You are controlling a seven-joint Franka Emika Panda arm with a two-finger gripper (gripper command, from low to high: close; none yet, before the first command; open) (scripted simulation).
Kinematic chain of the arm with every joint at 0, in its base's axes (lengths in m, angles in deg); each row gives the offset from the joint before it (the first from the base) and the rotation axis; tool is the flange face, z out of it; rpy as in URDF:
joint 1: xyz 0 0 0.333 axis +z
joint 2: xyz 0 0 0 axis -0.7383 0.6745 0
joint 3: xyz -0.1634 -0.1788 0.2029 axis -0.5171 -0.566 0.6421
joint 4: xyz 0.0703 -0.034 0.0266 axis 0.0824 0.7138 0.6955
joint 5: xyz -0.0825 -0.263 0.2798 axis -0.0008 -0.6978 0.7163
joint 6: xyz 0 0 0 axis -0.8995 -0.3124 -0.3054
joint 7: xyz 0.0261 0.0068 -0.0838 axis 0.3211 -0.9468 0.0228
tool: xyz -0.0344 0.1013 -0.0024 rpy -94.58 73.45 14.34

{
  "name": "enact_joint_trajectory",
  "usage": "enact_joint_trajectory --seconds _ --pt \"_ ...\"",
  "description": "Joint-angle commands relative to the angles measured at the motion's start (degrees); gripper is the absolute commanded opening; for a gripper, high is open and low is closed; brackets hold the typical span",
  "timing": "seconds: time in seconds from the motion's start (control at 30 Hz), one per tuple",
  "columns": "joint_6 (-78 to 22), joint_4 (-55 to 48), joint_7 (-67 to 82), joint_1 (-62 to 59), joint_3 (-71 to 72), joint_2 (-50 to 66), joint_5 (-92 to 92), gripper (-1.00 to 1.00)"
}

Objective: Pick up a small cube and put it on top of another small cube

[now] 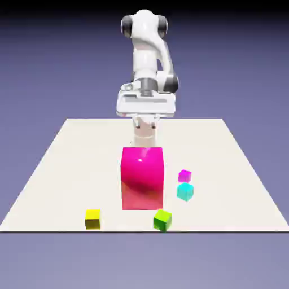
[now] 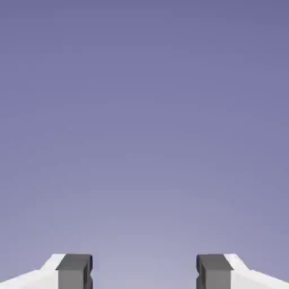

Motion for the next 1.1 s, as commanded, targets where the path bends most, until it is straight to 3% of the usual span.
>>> enact_joint_trajectory --seconds 0.0,0.6,0.67,0.83,0.87,1.07 --pt "-1.80 -0.80 0.37 1.04 0.37 2.08 -0.50 0.00" --pt "-34.16 -15.11 6.97 19.76 6.96 39.46 -9.45 0.00" --pt "-34.76 -15.37 7.09 20.10 7.08 40.14 -9.61 0.00" --pt "-24.13 -14.48 3.92 21.37 4.13 50.07 -13.96 0.00" --pt "-24.13 -14.48 3.92 21.37 4.13 50.07 -13.96 -1.00" --pt "-35.03 -15.81 6.78 19.67 7.18 40.33 -9.50 -1.00"
